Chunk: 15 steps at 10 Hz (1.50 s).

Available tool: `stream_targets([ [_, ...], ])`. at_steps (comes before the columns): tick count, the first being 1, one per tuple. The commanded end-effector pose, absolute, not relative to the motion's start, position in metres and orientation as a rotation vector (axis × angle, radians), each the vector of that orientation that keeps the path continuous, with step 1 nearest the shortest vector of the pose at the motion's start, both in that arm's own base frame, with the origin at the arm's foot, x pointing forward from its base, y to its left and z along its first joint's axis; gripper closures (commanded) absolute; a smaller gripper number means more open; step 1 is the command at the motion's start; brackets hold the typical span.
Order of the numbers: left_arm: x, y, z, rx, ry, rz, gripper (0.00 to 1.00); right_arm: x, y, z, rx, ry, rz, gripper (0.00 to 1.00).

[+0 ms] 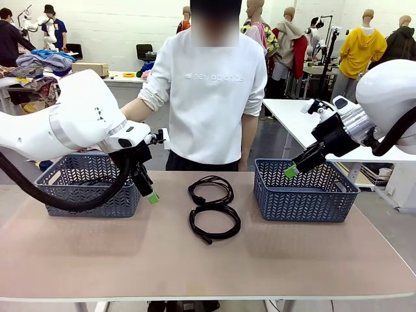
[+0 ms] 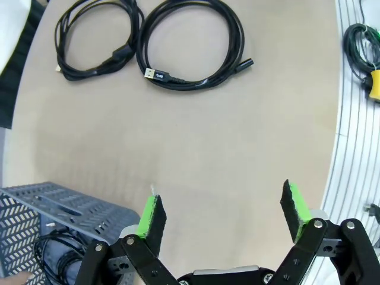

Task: Organize the cables according to human instructions.
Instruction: Pick up a bundle of cables and place it in the basket indicated by the human.

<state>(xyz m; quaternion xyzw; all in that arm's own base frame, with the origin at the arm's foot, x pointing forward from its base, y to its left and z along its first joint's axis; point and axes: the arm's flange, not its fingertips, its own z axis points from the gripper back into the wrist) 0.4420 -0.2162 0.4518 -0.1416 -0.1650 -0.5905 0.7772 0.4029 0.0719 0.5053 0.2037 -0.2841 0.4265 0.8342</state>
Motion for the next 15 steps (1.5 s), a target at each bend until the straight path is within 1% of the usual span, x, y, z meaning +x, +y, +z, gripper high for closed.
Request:
stream_targets([
  [1,0.443,-0.213,0.453,-0.302,-0.352,-1.276,0.00,0.405,0.071,0.506,0.457,-0.623,0.913,0.00],
  [8,0.442,-0.216,0.452,-0.306,-0.357,-1.277,0.00,0.405,0.071,0.506,0.457,-0.623,0.913,0.00],
  [11,0.467,-0.253,0.465,-0.129,-0.266,-1.538,0.00,0.405,0.071,0.506,0.457,-0.623,0.913,0.00],
  [12,0.474,-0.272,0.464,-0.059,-0.220,-1.696,0.00,0.405,0.071,0.506,0.457,-0.623,0.913,0.00],
  [15,0.480,-0.311,0.443,-0.024,-0.121,-2.030,0.00,0.405,0.071,0.506,0.457,-0.623,0.913,0.00],
])
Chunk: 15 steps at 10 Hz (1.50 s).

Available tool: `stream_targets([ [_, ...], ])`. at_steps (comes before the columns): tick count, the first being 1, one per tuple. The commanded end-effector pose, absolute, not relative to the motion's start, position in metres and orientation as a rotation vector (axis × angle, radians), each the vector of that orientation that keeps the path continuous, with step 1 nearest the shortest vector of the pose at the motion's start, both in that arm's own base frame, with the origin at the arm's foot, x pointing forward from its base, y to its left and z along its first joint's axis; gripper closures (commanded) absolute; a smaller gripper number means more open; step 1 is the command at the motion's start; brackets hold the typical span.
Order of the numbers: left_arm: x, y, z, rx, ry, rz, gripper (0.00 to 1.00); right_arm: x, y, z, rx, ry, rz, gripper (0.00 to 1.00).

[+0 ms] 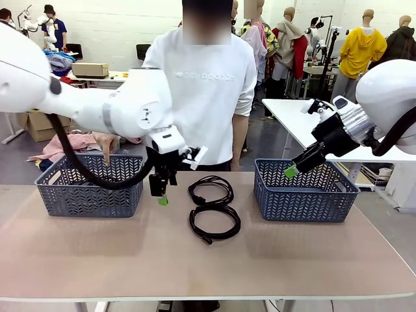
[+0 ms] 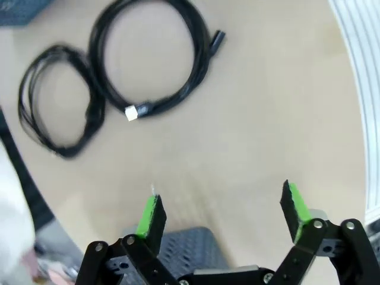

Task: Organize the cables according to human instructions.
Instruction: Pick up a bundle of cables and place it in the basket indicated by the human.

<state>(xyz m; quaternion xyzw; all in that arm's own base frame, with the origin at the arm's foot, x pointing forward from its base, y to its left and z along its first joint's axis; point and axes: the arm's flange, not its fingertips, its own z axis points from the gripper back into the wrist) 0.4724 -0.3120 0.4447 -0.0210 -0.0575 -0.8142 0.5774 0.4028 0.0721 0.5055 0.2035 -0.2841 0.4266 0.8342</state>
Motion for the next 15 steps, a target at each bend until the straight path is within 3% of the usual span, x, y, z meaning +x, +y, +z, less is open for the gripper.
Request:
stream_targets([
  [1,0.479,-0.322,0.433,0.007,-0.095,-2.116,0.00,0.405,0.071,0.506,0.457,-0.623,0.913,0.00],
  [5,0.464,-0.365,0.397,-0.016,-0.057,-2.286,0.00,0.405,0.071,0.506,0.457,-0.623,0.913,0.00],
  [15,0.464,-0.377,0.384,-0.042,-0.062,-2.325,0.00,0.405,0.071,0.506,0.457,-0.623,0.913,0.00],
])
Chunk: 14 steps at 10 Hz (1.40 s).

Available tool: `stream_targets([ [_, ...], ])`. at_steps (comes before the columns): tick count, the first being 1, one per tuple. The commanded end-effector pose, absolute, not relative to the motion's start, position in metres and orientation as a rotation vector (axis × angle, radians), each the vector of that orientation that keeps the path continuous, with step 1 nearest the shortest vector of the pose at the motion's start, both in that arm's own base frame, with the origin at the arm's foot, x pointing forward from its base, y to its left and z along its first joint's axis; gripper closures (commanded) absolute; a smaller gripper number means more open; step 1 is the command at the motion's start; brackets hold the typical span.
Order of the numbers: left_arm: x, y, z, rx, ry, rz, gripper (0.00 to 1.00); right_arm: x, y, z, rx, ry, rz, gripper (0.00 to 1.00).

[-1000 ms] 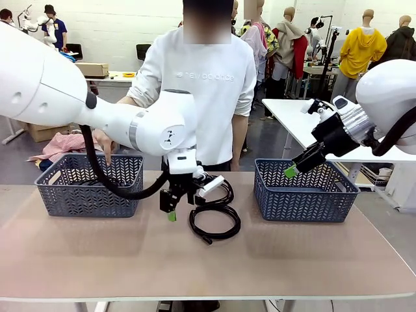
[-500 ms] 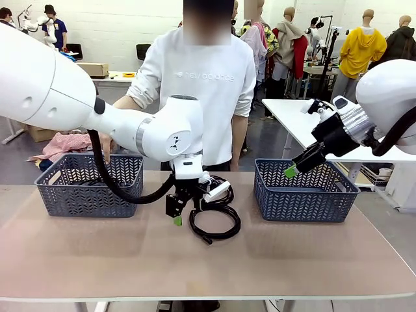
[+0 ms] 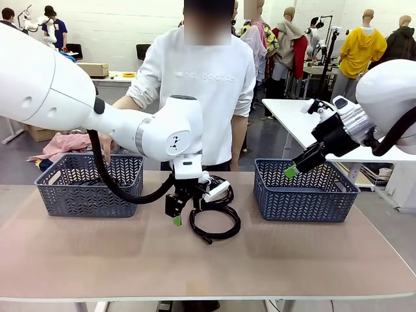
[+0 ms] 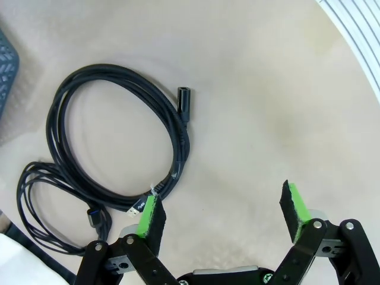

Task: Organize the cables according to human instructions.
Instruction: Pick up a bundle of cables and place it in the basket indicated by the human.

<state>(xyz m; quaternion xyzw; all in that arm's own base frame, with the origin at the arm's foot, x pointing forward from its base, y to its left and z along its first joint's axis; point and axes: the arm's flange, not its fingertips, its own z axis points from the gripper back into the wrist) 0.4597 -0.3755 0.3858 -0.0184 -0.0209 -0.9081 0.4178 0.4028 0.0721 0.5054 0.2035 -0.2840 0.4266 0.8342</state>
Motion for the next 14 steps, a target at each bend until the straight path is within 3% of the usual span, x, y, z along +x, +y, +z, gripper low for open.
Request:
stream_targets([
  [1,0.467,-0.382,0.380,-0.045,-0.067,-2.352,0.00,0.405,0.071,0.506,0.457,-0.623,0.913,0.00],
  [14,0.498,-0.398,0.323,-0.054,-0.013,-2.431,0.00,0.405,0.071,0.506,0.457,-0.623,0.913,0.00],
])
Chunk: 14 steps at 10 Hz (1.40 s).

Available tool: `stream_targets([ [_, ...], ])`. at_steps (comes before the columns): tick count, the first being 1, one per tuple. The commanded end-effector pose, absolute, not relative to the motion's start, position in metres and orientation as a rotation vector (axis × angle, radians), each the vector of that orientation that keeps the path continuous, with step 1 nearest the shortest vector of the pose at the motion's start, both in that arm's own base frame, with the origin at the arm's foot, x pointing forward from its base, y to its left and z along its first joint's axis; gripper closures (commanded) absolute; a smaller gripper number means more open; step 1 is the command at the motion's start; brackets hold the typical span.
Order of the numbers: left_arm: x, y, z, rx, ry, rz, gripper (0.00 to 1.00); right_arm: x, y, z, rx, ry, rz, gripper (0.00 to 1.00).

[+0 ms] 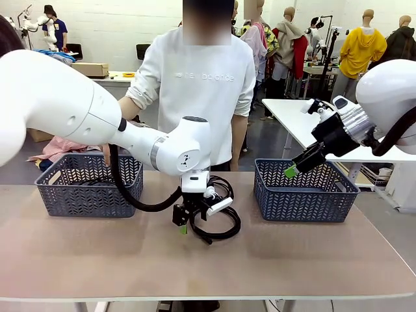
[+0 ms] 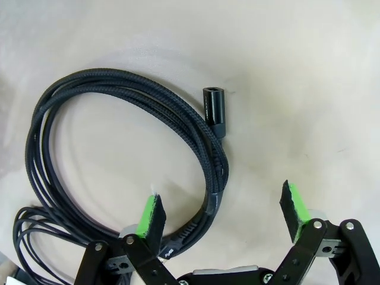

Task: Organize the cables according to human instructions.
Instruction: Pick up a bundle of cables and place it in the basket indicated by the human.

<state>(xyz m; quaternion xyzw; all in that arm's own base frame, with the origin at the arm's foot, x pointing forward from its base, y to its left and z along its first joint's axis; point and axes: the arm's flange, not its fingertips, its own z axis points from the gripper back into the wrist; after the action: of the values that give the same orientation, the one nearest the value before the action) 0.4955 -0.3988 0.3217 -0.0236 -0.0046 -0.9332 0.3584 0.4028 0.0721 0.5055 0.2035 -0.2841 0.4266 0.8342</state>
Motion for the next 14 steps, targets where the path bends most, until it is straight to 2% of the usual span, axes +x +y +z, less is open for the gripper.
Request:
stream_targets([
  [1,0.4993,-0.3971,0.3204,-0.059,-0.009,-2.428,0.00,0.4054,0.0712,0.5057,0.457,-0.623,0.913,0.00],
  [5,0.5027,-0.3991,0.3145,-0.070,-0.001,-2.424,0.02,0.4054,0.0712,0.5057,0.457,-0.623,0.913,0.00],
  [14,0.5049,-0.3959,0.3148,-0.054,0.016,-2.414,0.91,0.4054,0.0712,0.5057,0.457,-0.623,0.913,0.00],
])
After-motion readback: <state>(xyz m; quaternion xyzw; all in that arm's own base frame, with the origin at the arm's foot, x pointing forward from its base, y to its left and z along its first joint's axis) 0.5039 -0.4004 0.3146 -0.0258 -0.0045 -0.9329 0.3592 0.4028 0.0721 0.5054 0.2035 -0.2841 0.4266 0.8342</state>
